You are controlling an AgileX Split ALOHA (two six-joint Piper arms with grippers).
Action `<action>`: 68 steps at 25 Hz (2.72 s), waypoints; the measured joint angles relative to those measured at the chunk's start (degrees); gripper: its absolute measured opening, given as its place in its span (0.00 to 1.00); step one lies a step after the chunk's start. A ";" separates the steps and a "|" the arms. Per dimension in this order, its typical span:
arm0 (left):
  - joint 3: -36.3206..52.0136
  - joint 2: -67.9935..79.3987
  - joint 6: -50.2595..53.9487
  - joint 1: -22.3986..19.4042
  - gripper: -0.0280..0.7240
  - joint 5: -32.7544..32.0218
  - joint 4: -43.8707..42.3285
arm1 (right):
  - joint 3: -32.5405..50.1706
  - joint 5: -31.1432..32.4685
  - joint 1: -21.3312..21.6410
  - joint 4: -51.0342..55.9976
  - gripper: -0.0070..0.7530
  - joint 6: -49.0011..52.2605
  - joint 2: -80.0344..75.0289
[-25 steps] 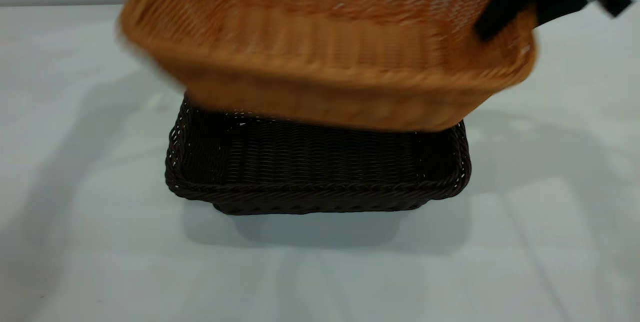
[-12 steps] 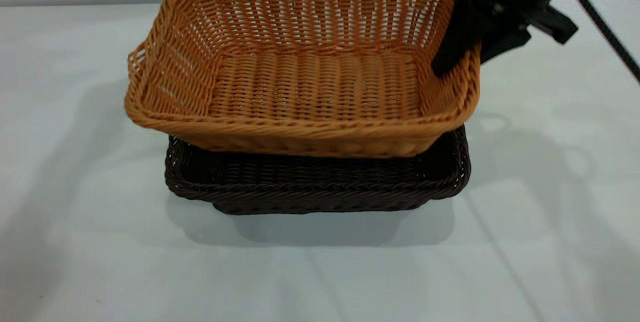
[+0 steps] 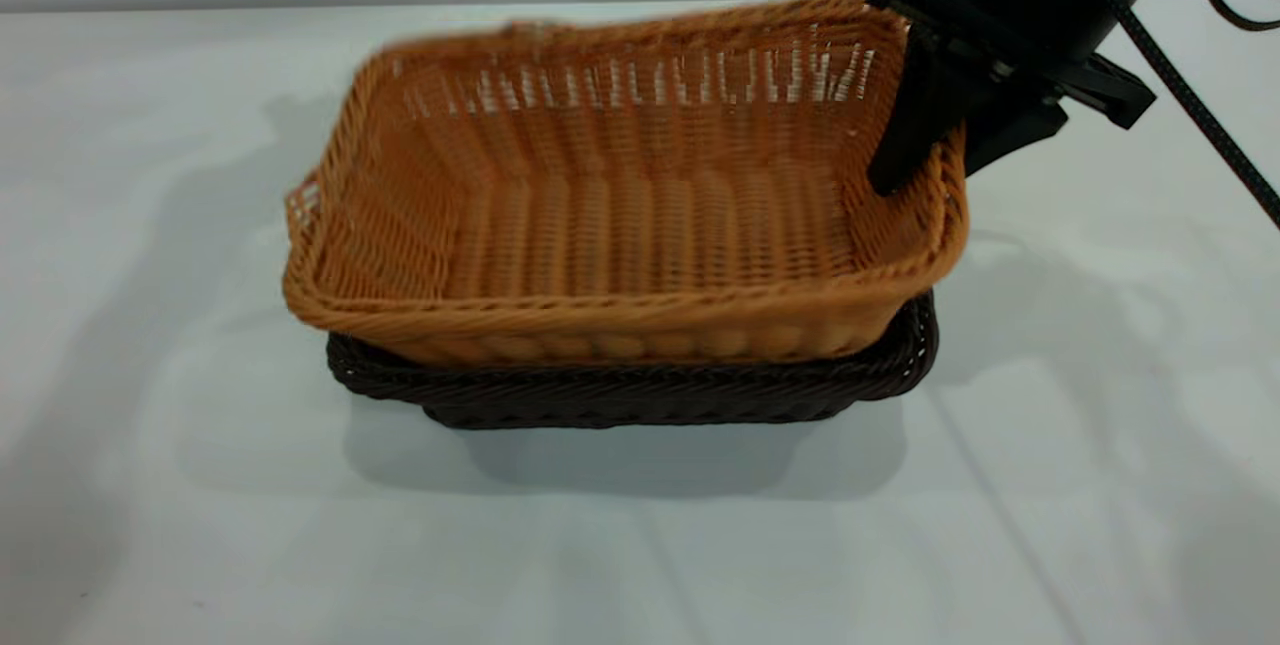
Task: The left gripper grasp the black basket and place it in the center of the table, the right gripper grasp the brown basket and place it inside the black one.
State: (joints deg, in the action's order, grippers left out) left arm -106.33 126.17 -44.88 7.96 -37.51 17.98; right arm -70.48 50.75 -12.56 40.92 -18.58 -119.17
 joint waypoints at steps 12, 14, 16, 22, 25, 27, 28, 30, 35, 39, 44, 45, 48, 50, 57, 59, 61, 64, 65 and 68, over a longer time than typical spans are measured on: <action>0.00 -4.82 2.75 0.00 0.73 -1.74 -1.18 | -8.65 6.49 0.11 -9.80 0.85 1.50 3.10; 0.00 -8.52 6.20 0.00 0.73 -3.35 -3.34 | -12.49 8.35 0.17 -13.28 0.84 4.05 5.69; 0.00 -13.43 10.40 0.00 0.73 -6.13 -5.98 | -16.40 9.62 0.17 -16.13 0.83 5.75 9.39; 0.00 -26.82 22.25 0.00 0.73 -17.90 -10.19 | -20.98 13.58 0.34 -17.62 0.80 6.43 24.41; 0.00 -32.15 30.40 0.00 0.73 -25.50 -14.95 | -20.60 17.20 0.34 -18.27 0.79 5.92 33.04; -0.02 -35.38 36.37 0.00 0.73 -29.37 -18.58 | -19.02 18.61 0.34 -18.42 0.79 5.79 39.21; -0.07 -36.59 38.19 -0.05 0.73 -29.37 -20.03 | -18.14 18.94 0.34 -18.47 0.79 5.80 41.74; 0.11 -39.43 41.28 -0.11 0.73 -29.37 -20.94 | -15.45 19.37 0.38 -17.70 0.79 5.78 47.92; 3.67 -46.85 42.85 -0.11 0.73 -29.37 -19.72 | -6.13 20.69 0.45 -16.45 0.79 5.67 63.17; 13.87 -56.29 42.90 -0.11 0.73 -29.37 -15.99 | 3.07 21.65 0.45 -16.23 0.79 6.07 75.00; 33.59 -70.77 40.80 -0.11 0.73 -29.37 -13.06 | 13.79 21.72 0.45 -15.76 0.79 6.89 86.80; 37.70 -73.86 40.44 -0.11 0.73 -29.37 -12.99 | 15.98 21.72 0.45 -15.76 0.79 6.95 88.54; 48.13 -82.76 39.01 -0.11 0.73 -29.37 -12.99 | 21.75 21.72 0.45 -15.97 0.79 6.26 94.21; 53.63 -88.72 38.03 -0.11 0.73 -29.37 -12.99 | 24.97 21.86 0.45 -16.64 0.79 4.85 97.47; 66.80 -108.18 37.41 -0.11 0.73 -29.37 -12.98 | 33.88 21.66 0.45 -22.08 0.79 3.02 107.68; 69.25 -112.46 37.41 -0.11 0.73 -29.37 -12.98 | 36.75 20.82 0.45 -23.11 0.79 3.02 110.31; 71.05 -115.78 37.39 -0.11 0.73 -29.26 -12.98 | 39.09 19.21 0.45 -24.12 0.79 3.02 112.65; 72.86 -120.03 37.15 -0.11 0.73 -29.08 -12.98 | 42.06 17.09 0.45 -25.67 0.79 3.02 116.25; 73.37 -121.31 37.15 -0.11 0.73 -29.08 -12.98 | 42.69 16.69 0.45 -26.06 0.79 3.00 117.48; 74.85 -124.08 37.15 -0.11 0.73 -29.02 -12.93 | 43.15 16.39 0.45 -26.50 0.79 3.00 119.97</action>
State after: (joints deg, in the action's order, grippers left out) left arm -31.48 2.09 -7.74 7.85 -66.52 5.05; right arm -27.33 67.15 -12.11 14.41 -15.57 0.80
